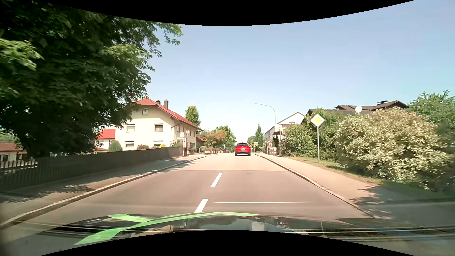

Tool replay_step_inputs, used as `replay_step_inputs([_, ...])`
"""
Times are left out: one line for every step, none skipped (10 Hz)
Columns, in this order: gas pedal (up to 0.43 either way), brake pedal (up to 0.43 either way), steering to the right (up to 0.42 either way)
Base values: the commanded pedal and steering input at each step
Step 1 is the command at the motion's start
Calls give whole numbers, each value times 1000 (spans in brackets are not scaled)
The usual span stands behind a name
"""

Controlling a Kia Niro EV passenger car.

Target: Follow the waypoints while adhering to traffic rules and regulations

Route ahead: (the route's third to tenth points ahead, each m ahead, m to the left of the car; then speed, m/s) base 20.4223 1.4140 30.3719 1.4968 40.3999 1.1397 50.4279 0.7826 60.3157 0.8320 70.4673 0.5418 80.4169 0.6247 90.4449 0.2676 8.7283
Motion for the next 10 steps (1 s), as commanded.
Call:
replay_step_inputs([350,0,33])
replay_step_inputs([350,0,24])
replay_step_inputs([350,0,19])
replay_step_inputs([350,0,13])
replay_step_inputs([339,0,9])
replay_step_inputs([339,0,6])
replay_step_inputs([339,0,4])
replay_step_inputs([339,0,4])
replay_step_inputs([331,0,3])
replay_step_inputs([331,0,1])
